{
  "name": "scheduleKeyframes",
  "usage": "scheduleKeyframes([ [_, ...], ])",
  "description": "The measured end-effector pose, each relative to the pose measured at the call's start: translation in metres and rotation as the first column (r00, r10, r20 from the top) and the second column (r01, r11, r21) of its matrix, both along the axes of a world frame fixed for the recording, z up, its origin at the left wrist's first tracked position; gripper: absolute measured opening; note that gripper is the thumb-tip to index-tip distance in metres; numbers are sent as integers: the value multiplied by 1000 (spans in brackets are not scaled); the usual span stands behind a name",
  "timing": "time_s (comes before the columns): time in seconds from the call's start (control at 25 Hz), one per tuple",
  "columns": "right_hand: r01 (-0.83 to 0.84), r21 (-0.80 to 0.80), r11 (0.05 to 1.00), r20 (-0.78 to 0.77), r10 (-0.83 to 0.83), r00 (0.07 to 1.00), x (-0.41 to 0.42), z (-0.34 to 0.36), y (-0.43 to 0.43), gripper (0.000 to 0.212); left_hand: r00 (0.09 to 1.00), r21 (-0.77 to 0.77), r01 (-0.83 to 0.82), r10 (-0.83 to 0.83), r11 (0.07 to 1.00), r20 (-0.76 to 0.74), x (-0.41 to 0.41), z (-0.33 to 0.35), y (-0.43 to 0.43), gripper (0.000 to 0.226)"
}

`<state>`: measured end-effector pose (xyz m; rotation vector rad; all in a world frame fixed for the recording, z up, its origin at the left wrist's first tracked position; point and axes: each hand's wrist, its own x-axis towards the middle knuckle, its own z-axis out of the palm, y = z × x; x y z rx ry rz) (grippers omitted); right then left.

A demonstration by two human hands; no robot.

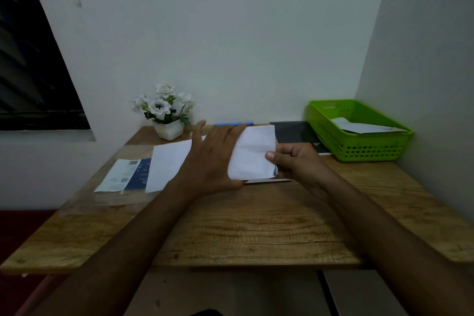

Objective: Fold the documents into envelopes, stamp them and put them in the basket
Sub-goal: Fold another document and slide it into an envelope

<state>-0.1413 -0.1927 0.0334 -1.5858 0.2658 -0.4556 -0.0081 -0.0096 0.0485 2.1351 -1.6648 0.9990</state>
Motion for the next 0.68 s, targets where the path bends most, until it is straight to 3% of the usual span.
scheduleKeyframes([
  [0.16, -138, 222, 965, 76, 124, 989, 19, 14, -10, 23, 1000, 27, -18, 18, 999, -15, 25, 10, -10, 98],
  [0.28, -199, 282, 938, 75, 185, 980, 31, 12, -14, 23, 998, 57, -12, 16, 998, -59, 41, 5, -14, 96],
  [0.52, -217, 179, 960, -16, 224, 975, 37, -9, -15, 32, 995, 39, -34, 37, 999, -91, 56, -18, -19, 92],
  [0.68, -281, 188, 941, 39, 279, 959, 38, -10, -19, 32, 995, 6, -43, 44, 999, -91, 58, -16, -17, 95],
])
